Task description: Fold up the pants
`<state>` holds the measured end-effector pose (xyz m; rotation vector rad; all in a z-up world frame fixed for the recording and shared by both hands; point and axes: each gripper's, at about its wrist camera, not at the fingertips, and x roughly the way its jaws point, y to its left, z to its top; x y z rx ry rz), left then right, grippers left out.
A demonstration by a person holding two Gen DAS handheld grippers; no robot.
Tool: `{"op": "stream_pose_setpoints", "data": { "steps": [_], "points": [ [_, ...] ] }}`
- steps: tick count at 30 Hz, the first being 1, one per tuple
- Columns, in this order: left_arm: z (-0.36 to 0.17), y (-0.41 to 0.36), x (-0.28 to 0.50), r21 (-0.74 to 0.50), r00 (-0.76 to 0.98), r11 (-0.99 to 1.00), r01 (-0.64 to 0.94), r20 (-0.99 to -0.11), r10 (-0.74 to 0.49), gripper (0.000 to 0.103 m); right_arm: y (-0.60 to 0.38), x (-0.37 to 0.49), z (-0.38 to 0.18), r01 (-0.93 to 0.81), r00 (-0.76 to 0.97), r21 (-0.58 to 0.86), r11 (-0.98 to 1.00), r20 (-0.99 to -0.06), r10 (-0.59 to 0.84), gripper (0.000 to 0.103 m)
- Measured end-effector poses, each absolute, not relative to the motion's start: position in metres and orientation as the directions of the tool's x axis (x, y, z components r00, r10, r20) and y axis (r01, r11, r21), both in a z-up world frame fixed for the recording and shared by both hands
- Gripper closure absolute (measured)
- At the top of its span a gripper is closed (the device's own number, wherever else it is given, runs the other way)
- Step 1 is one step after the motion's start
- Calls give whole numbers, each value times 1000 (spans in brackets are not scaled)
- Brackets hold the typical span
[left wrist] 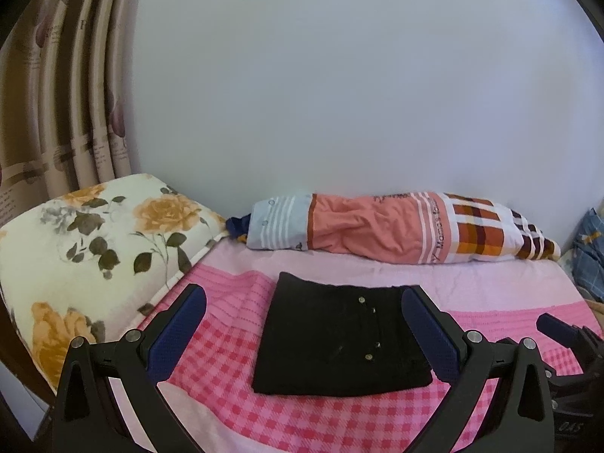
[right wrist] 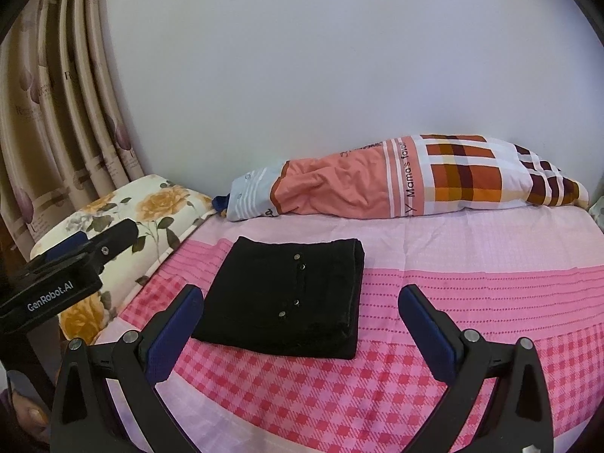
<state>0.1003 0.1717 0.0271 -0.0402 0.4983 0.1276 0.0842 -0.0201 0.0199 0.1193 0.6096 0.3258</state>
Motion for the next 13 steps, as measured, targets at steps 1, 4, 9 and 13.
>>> {"op": "stream_pose_setpoints", "data": {
  "steps": [1, 4, 9, 13],
  "points": [
    [24, 171, 103, -8, 865, 992, -124, -490, 104, 0, -20, 86, 19, -266, 768, 204, 942, -546, 335, 0],
    [15, 169, 109, 21, 851, 991, -129, -510, 121, 0, -18, 89, 15, -271, 759, 204, 941, -556, 339, 0],
    [14, 172, 107, -3, 879, 991, -136, -462, 120, 0, -19, 94, 10, -268, 753, 203, 942, -565, 336, 0],
    [14, 175, 109, -8, 877, 991, -137, -466, 118, 0, -19, 98, 7, -262, 748, 205, 943, -574, 333, 0]
  ]
}}
